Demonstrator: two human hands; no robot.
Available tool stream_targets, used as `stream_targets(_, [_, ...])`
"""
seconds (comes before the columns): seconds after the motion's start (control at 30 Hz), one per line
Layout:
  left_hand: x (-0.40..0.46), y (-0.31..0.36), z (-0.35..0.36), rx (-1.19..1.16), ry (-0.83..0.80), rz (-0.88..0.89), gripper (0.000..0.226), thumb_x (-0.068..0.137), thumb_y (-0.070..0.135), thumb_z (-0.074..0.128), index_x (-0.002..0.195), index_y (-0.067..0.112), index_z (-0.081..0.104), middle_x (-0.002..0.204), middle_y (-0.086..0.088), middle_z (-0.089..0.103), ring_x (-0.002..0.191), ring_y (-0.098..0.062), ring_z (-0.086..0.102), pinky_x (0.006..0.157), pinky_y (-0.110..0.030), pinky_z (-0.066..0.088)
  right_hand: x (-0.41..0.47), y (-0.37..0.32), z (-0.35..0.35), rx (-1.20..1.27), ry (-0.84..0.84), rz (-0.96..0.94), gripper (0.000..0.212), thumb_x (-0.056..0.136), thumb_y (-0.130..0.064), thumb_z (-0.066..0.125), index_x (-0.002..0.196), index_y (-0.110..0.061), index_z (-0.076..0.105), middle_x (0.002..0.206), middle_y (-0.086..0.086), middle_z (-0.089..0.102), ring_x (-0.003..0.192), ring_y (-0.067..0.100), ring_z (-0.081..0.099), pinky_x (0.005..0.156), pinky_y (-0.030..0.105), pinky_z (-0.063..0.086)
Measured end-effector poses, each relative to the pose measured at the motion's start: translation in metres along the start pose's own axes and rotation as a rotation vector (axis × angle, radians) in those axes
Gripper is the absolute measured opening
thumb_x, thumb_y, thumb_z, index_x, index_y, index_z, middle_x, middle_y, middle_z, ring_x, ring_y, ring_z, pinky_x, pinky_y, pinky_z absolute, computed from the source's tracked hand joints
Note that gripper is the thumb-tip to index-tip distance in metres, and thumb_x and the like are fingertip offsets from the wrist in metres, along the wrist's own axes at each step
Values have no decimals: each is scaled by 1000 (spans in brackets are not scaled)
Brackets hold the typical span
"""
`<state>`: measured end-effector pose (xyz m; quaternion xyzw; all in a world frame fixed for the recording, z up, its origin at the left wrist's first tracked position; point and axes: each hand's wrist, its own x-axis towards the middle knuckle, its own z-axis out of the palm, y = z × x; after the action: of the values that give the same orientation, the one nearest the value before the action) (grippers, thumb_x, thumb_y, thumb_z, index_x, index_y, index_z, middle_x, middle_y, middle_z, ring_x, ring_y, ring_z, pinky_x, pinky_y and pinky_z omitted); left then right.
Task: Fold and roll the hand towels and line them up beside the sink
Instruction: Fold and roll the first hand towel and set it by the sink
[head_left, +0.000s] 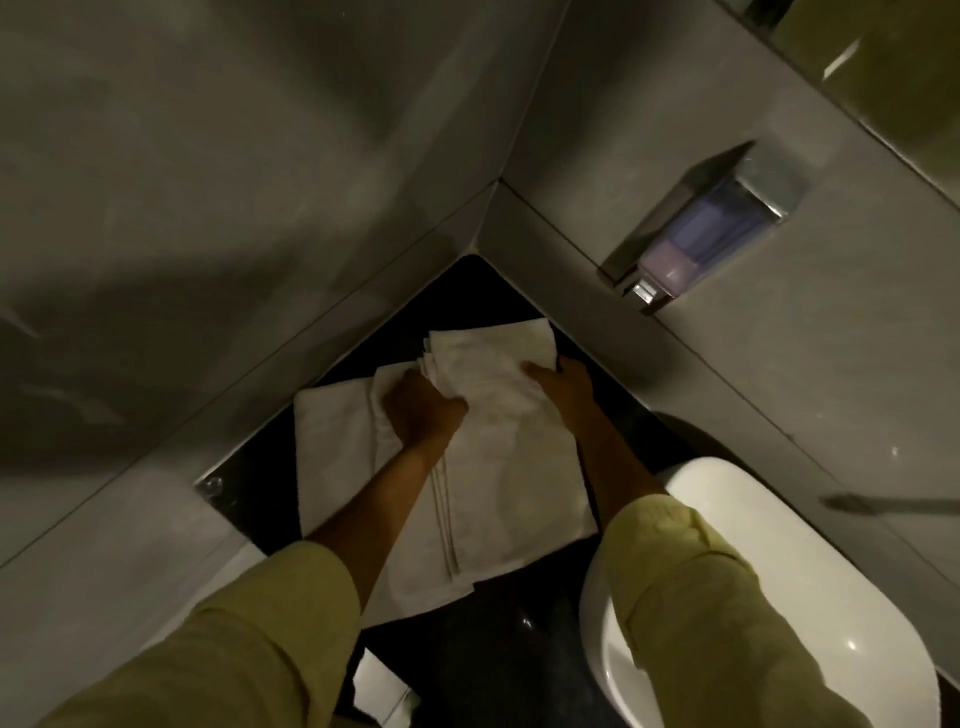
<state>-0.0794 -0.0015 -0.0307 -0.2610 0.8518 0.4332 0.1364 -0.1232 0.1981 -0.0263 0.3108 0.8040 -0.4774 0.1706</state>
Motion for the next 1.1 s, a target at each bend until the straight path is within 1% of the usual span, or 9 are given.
stream_targets(0.13, [-16,-2,-8,-224,-37,112,23,60,23,73,75,6,69,78,-8,73,73,-30,70,61,-37,57,-53,-5,-18,192,-88,-111,51,87,-17,73,135,-11,55,118,6,64,106,27,63,91,45,53])
stream_targets(0.2, [-27,1,-15,-429,-188,90,22,70,10,70,91,13,68,89,-2,71,86,-26,68,70,-36,59,-79,-3,-29,160,-69,-211,57,88,-21,73,140,-16,51,129,8,62,115,27,62,95,47,53])
stream_targets(0.3, [-36,8,-36,-597,-399,47,49,78,-5,68,122,15,60,113,-5,66,104,-26,62,87,-37,53,-121,2,-54,122,35,-375,51,90,-20,71,138,-14,52,126,9,64,114,26,63,92,43,57])
stream_targets(0.4, [-52,28,-62,-556,-507,240,42,75,-1,76,109,20,65,103,5,73,101,-21,66,90,-38,53,-169,2,-87,176,93,-459,42,93,-17,67,133,-13,57,122,6,69,110,22,67,92,44,58])
stream_targets(0.53, [-98,97,-101,-485,-625,461,26,77,17,77,95,30,65,90,11,73,87,-6,69,84,-31,56,-236,-9,-139,355,213,-583,28,94,-6,65,121,-12,67,101,-10,76,92,8,71,78,27,57])
stream_targets(0.63, [-144,166,-116,-489,-635,614,43,64,38,83,100,28,62,98,11,67,90,-8,64,83,-32,53,-292,-21,-187,439,342,-689,27,92,-4,65,116,-16,68,104,-7,77,100,15,72,85,33,58])
stream_targets(0.77, [-225,252,-113,-478,-688,855,32,80,14,74,110,16,63,94,11,72,88,-9,68,80,-27,54,-367,-20,-259,482,558,-830,26,90,-2,65,111,-18,68,99,-14,76,97,8,71,84,26,56])
stream_targets(0.87, [-303,293,-93,-505,-828,1041,18,81,10,71,97,20,69,76,21,75,76,5,69,69,-12,55,-420,4,-321,473,733,-882,22,90,-3,67,105,-19,70,92,-16,76,90,4,69,79,23,53])
stream_targets(1.1, [-482,296,17,-428,-1119,1143,19,78,28,78,95,36,74,101,8,76,102,-16,70,93,-43,54,-543,132,-425,418,1037,-752,15,92,-10,67,99,-23,70,90,-14,73,85,0,66,75,19,53])
